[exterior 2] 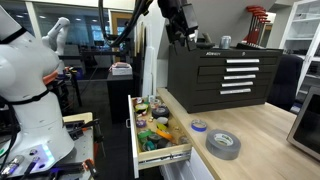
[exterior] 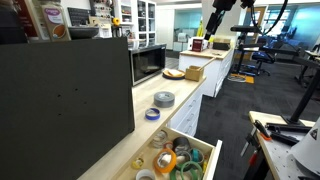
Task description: Take out green masking tape from the open drawer and place it on the countertop
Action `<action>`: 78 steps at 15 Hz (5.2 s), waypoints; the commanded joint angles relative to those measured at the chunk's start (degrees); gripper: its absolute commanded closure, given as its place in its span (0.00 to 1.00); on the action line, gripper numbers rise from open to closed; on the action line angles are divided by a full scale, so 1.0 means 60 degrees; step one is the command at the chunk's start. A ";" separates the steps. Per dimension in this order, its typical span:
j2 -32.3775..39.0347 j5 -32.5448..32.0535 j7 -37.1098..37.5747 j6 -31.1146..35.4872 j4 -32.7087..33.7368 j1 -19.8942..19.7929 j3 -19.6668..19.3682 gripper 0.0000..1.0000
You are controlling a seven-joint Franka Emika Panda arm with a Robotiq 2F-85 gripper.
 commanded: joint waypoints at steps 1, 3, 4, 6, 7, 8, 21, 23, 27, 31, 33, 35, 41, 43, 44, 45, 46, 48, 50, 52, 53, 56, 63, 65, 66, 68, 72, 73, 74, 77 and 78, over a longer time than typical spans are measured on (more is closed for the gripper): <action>0.0000 -0.0041 0.0026 -0.0046 0.0032 0.0089 -0.0076 0.00; 0.0000 -0.0041 0.0026 -0.0046 0.0032 0.0089 -0.0076 0.00; 0.0000 -0.0041 0.0026 -0.0046 0.0032 0.0089 -0.0076 0.00; 0.0000 -0.0041 0.0026 -0.0046 0.0032 0.0089 -0.0076 0.00; 0.0000 -0.0041 0.0026 -0.0046 0.0032 0.0089 -0.0076 0.00; 0.0000 -0.0041 0.0026 -0.0046 0.0032 0.0089 -0.0076 0.00; 0.1604 0.1245 -0.1142 0.1019 -0.0419 0.1376 -0.0024 0.00; 0.1742 0.1327 -0.1448 0.1382 -0.0757 0.1597 0.0077 0.00; 0.1800 0.1135 -0.1885 0.1815 -0.1510 0.1909 0.0357 0.00; 0.1938 0.1146 -0.1788 0.1497 -0.1481 0.1943 0.0500 0.00; 0.1937 0.1144 -0.1828 0.1497 -0.1521 0.1966 0.0523 0.00; 0.1937 0.1143 -0.1865 0.1497 -0.1521 0.1968 0.0520 0.00; 0.1906 0.1162 -0.1718 0.2195 -0.2130 0.2168 0.0748 0.00; 0.1881 0.1157 -0.1565 0.2711 -0.2515 0.2307 0.0950 0.00; 0.1854 0.1114 -0.1456 0.2982 -0.2719 0.2361 0.1072 0.00; 0.1850 0.1075 -0.1328 0.3233 -0.2884 0.2403 0.1196 0.00; 0.1879 0.1052 -0.1181 0.3523 -0.3047 0.2468 0.1338 0.00; 0.1976 0.0930 -0.0849 0.4037 -0.3351 0.2537 0.1633 0.00; 0.2235 0.0872 -0.0511 0.4724 -0.3618 0.2588 0.1899 0.00; 0.2618 0.0808 -0.0199 0.5321 -0.3779 0.2600 0.2130 0.00; 0.2838 0.0758 -0.0070 0.5560 -0.3815 0.2588 0.2231 0.00; 0.3783 0.0589 0.0247 0.6183 -0.3749 0.2616 0.2483 0.00; 0.5366 -0.0389 0.1183 0.6945 -0.3552 0.2583 0.2663 0.00; 0.5211 -0.0084 0.0734 0.6745 -0.3649 0.2556 0.2675 0.00; 0.5294 -0.0108 0.0771 0.6772 -0.3622 0.2556 0.2675 0.00; 0.5345 -0.0109 0.0781 0.6777 -0.3582 0.2556 0.2675 0.00; 0.5460 -0.0193 0.0831 0.6852 -0.3595 0.2546 0.2637 0.00; 0.5617 -0.0256 0.0868 0.6939 -0.3579 0.2563 0.2631 0.00; 0.5796 -0.0355 0.0929 0.7024 -0.3554 0.2589 0.2619 0.00; 0.6355 -0.0309 0.0897 0.7171 -0.3412 0.2636 0.2641 0.00; 0.6524 -0.0315 0.0888 0.7221 -0.3355 0.2657 0.2634 0.00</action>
